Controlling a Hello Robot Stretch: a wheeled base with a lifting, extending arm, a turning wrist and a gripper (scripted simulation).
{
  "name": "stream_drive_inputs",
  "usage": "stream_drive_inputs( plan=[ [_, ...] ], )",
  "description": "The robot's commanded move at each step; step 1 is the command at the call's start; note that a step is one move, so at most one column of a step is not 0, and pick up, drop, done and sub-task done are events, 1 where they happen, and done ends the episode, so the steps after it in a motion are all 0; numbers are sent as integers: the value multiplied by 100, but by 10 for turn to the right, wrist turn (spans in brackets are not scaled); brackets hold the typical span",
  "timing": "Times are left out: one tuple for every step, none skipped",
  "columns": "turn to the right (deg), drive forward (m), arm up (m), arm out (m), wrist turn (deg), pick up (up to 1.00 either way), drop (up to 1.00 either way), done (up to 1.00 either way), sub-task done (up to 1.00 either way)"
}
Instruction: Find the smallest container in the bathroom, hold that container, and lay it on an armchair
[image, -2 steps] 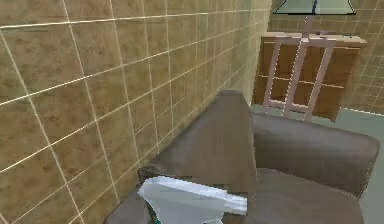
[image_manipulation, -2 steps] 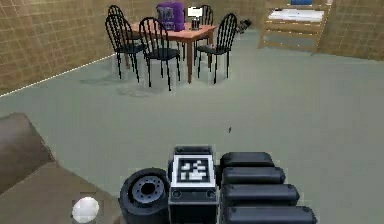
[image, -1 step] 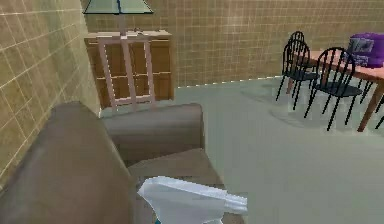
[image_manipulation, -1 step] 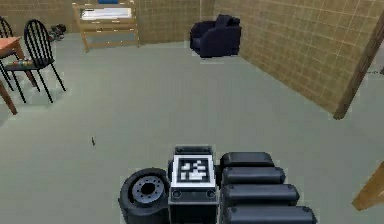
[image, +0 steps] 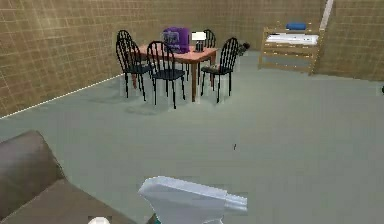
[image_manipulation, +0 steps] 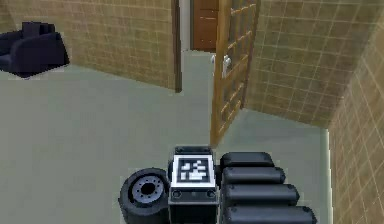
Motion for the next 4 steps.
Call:
stream_drive_inputs(
  plan=[
    [180,0,0,0,0,0,0,0,0],
    [-450,0,0,0,0,0,0,0,0],
    [-450,0,0,0,0,0,0,0,0],
    [-450,0,0,0,0,0,0,0,0]
  ],
)
